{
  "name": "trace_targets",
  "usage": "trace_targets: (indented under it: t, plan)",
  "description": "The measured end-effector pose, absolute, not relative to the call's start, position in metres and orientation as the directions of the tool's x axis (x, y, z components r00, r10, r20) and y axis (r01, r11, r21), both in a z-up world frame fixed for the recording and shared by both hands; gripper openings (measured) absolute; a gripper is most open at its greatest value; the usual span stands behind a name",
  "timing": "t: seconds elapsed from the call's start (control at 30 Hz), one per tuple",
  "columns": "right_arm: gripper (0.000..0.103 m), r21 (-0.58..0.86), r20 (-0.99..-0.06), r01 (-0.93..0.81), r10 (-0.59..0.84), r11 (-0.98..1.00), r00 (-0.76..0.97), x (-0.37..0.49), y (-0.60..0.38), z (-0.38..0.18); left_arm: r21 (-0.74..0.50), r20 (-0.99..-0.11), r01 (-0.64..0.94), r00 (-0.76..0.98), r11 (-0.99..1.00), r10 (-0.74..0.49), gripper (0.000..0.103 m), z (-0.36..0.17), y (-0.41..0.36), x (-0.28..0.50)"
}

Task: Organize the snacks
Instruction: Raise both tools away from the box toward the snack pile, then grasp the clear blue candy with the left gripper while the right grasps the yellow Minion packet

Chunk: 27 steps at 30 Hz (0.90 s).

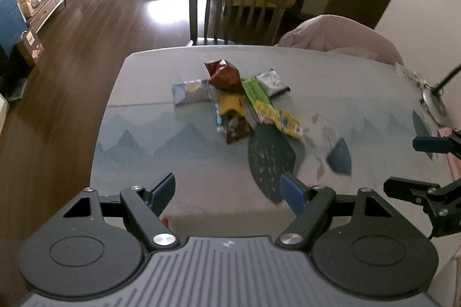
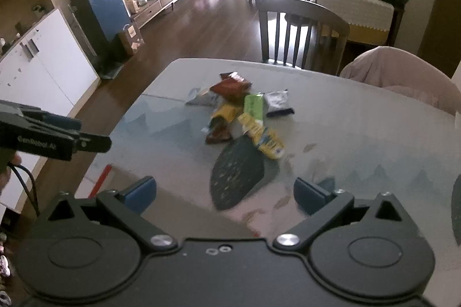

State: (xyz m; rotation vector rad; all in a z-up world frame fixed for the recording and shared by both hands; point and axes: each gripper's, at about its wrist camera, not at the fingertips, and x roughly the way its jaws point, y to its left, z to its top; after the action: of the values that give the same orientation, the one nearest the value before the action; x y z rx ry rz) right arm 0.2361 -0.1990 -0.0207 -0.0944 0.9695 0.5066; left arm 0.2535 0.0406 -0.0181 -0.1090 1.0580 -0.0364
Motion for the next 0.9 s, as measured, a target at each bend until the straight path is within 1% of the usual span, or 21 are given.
trace_targets:
  t: [0.1,0.2,0.5,0.77,0.9]
  plan:
    - [0.102,0.131,-0.818,-0.464,0.360,0.876,0.449,0.264,-0.202,-0.026,-0.092,-0.877,-0.031,0.477,0.995,-0.067,0.080,-0.022,0.039,0.281]
    - [0.102,0.148,-0.835,-0.478,0.368,0.866,0.408,0.292,-0.206,-0.037,-0.078,-0.888,-0.034,0.457,0.996,-0.054,0.080,-0.030,0.036,0.308]
    - [0.101,0.155,-0.870,-0.500,0.357,0.852,0.339,0.363,-0.204,-0.075,-0.085,-0.928,-0.055,0.369,0.995,-0.059,0.080,-0.066,0.024,0.377]
    - [0.096,0.128,-0.909,-0.575,0.328,0.808,0.258,0.400,-0.188,-0.125,-0.059,-0.957,-0.012,0.286,0.998,-0.053,0.080,-0.112,0.009,0.423]
    - [0.092,0.125,-0.922,-0.594,0.314,0.795,0.226,0.413,-0.183,-0.150,-0.042,-0.969,-0.018,0.246,0.999,-0.037,0.080,-0.135,0.012,0.442]
